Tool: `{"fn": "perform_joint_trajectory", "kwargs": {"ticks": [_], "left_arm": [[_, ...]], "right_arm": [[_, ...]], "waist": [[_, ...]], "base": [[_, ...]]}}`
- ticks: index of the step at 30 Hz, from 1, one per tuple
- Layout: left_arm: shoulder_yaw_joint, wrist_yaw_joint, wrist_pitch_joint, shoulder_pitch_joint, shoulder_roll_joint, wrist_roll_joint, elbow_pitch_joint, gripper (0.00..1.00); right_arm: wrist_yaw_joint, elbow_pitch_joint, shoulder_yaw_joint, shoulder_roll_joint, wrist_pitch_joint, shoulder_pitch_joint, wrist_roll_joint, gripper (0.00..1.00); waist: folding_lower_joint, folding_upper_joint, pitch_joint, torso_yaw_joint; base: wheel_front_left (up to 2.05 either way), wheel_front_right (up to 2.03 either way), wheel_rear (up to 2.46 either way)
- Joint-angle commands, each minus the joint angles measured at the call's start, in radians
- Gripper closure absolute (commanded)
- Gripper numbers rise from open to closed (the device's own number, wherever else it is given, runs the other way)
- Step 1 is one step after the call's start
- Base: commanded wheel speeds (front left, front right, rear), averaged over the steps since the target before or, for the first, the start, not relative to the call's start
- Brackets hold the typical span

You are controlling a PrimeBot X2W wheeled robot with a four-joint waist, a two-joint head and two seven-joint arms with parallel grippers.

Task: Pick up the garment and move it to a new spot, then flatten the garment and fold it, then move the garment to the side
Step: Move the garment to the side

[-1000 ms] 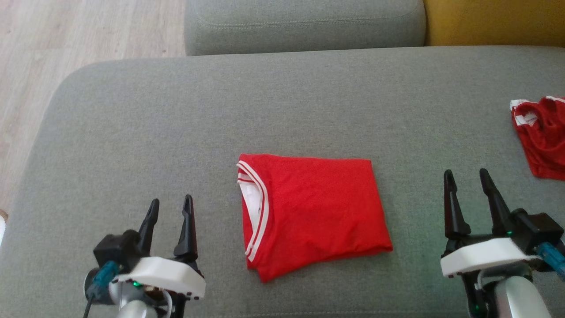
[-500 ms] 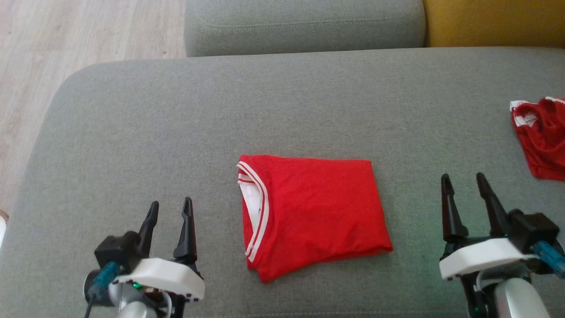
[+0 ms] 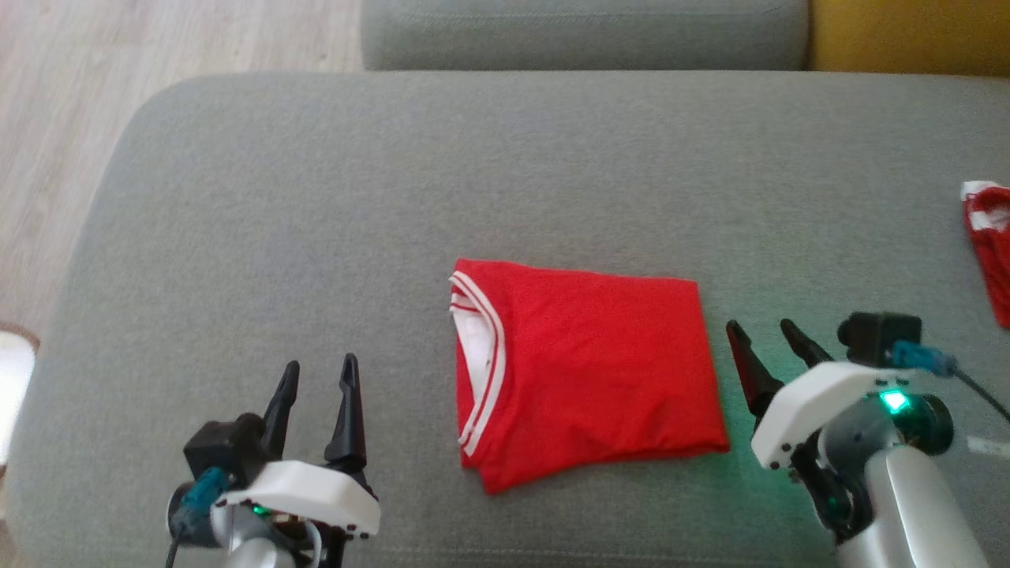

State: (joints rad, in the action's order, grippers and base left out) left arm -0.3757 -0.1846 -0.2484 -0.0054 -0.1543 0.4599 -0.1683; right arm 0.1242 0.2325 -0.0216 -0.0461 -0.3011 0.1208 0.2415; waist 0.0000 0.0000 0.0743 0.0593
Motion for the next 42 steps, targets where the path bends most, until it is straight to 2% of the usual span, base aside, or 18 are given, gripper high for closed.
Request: {"fn": "perform_joint_trajectory", "kwargs": {"ticks": [1, 7, 13, 15, 16, 19, 20, 25, 30, 37, 42], "left_arm": [[0.034, 0.006, -0.013, -0.051, 0.0, 0.0, 0.023, 0.0], [0.043, 0.02, -0.013, -0.06, 0.024, -0.008, 0.012, 0.0], [0.06, 0.036, -0.013, -0.061, 0.039, -0.023, 0.002, 0.0], [0.066, 0.04, -0.013, -0.061, 0.042, -0.029, 0.002, 0.0], [0.07, 0.041, -0.013, -0.061, 0.044, -0.031, 0.002, 0.0], [0.081, 0.046, -0.013, -0.06, 0.047, -0.039, 0.002, 0.0], [0.084, 0.047, -0.013, -0.061, 0.047, -0.042, 0.002, 0.0], [0.094, 0.053, -0.013, -0.065, 0.049, -0.059, 0.006, 0.0], [0.101, 0.054, -0.013, -0.07, 0.044, -0.071, 0.015, 0.0], [0.092, 0.062, -0.013, -0.099, 0.042, -0.089, 0.031, 0.0], [0.083, 0.065, -0.012, -0.127, 0.037, -0.098, 0.037, 0.0]], "right_arm": [[0.007, -0.023, -0.024, -0.005, -0.027, 0.047, 0.013, 0.0], [0.007, 0.034, -0.047, -0.041, -0.161, 0.072, 0.097, 0.0], [0.007, 0.074, -0.077, -0.065, -0.209, 0.079, 0.17, 0.0], [0.007, 0.082, -0.093, -0.066, -0.215, 0.084, 0.197, 0.43], [0.007, 0.088, -0.101, -0.068, -0.218, 0.088, 0.207, 0.55], [0.007, 0.109, -0.119, -0.073, -0.21, 0.106, 0.223, 0.78], [0.007, 0.117, -0.123, -0.073, -0.202, 0.115, 0.227, 1.0], [0.007, 0.15, -0.127, -0.091, -0.103, 0.181, 0.211, 1.0], [0.007, 0.144, -0.105, -0.12, -0.062, 0.218, 0.196, 1.0], [0.007, 0.057, -0.074, -0.209, -0.085, 0.241, 0.169, 1.0], [0.007, -0.014, -0.049, -0.243, -0.118, 0.266, 0.159, 1.0]], "waist": [[0.0, 0.0, 0.016, 0.018], [0.0, 0.0, 0.043, 0.06], [0.0, 0.0, 0.055, 0.083], [0.0, 0.0, 0.059, 0.086], [0.0, 0.0, 0.061, 0.085], [0.0, 0.0, 0.067, 0.08], [0.0, 0.0, 0.069, 0.076], [0.0, 0.0, 0.085, 0.04], [0.0, 0.0, 0.098, -0.012], [0.0, 0.0, 0.135, -0.158], [0.0, 0.0, 0.177, -0.285]], "base": [[0.0, 0.0, 0.0], [0.0, 0.0, 0.0], [0.0, 0.0, 0.0], [0.0, 0.0, 0.0], [0.0, 0.0, 0.0], [0.0, 0.0, 0.0], [0.0, 0.0, 0.0], [0.0, 0.0, 0.0], [0.0, 0.0, 0.0], [0.0, 0.0, 0.0], [0.0, 0.0, 0.0]]}}
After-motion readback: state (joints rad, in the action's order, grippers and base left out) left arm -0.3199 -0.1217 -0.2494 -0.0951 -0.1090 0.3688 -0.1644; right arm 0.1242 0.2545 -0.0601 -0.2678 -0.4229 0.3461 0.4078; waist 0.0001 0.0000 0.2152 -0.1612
